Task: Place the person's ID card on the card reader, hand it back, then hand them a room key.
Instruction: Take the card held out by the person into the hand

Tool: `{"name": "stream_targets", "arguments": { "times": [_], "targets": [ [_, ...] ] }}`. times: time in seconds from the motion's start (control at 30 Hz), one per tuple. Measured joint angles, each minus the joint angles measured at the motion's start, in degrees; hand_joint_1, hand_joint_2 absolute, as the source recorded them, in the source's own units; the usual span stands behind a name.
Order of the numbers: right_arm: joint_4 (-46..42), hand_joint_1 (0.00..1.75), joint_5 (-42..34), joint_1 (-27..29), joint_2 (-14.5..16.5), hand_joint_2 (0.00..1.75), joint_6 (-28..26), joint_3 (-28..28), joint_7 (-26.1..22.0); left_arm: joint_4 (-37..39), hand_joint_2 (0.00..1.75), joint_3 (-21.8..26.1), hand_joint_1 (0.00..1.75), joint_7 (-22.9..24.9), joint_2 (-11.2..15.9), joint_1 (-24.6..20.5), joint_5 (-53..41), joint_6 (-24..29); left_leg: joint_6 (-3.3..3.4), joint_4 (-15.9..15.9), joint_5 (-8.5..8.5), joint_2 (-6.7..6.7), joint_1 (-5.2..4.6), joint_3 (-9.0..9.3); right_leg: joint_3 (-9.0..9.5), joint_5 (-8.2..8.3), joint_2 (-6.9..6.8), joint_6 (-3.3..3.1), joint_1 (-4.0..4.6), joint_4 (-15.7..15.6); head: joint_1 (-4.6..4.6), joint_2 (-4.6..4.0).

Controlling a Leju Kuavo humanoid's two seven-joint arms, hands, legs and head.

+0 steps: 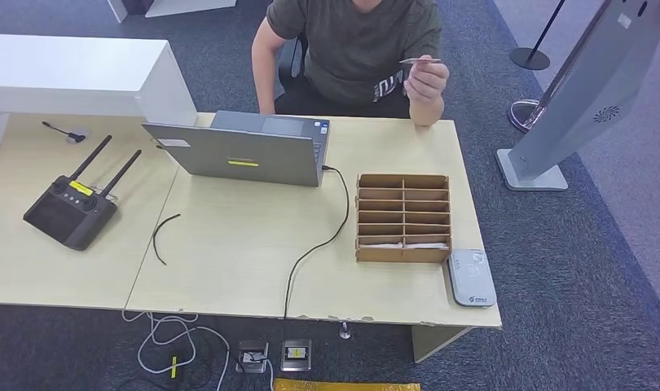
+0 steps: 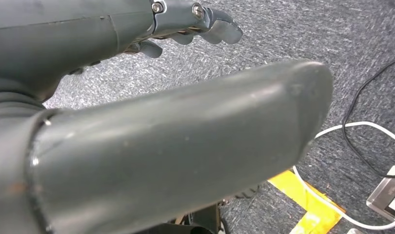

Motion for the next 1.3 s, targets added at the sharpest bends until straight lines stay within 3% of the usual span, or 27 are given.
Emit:
{"name": "stream_targets", "arguments": {
  "times": [0.17,0.37,0.63,0.93,1.3],
  "targets": [
    [-5.56,0.0,3.05,-0.23,-7.66,1.75,0.03,8.58,6.86,-1.05,0.0,2.24,0.0,-0.05,-0.07,0.49,-2.49,0.0,0.04,0.0,0.04,-0.1,0.0,0.01,0.01,0.0,-0.11,0.01,0.01,0.0,0.01,0.0],
    [-8.87,0.0,5.7,-1.28,-15.85,1.75,1.16,17.75,8.27,-2.29,0.0,3.35,0.0,-0.46,-0.02,1.16,-3.41,-0.11,0.03,0.0,0.06,-0.17,0.0,-0.05,-0.02,0.01,-0.15,0.01,0.0,0.0,0.01,0.0],
    [-11.21,0.0,5.33,-9.34,-24.79,1.75,13.06,32.13,8.38,-3.07,0.0,3.47,0.0,-1.12,0.22,1.38,-3.8,-0.95,0.06,0.0,0.13,-0.2,0.01,-0.03,-0.04,0.02,-0.23,0.03,0.01,0.01,0.02,0.0],
    [-11.24,0.0,3.22,-17.5,-28.2,1.75,21.53,45.84,8.42,-3.37,0.0,3.46,0.0,-1.14,0.69,1.51,-3.7,-1.51,0.05,0.0,0.13,-0.28,0.01,-0.07,-0.1,0.02,-0.28,0.03,0.02,0.01,0.01,0.0],
    [-11.04,0.0,3.11,-21.87,-28.4,1.75,25.86,55.81,8.47,-3.37,0.0,3.42,0.0,-1.13,1.06,1.55,-3.67,-1.75,0.05,0.0,0.13,-0.28,0.01,-0.08,-0.11,0.02,-0.28,0.03,0.02,0.01,0.02,0.0]
  ]
}}
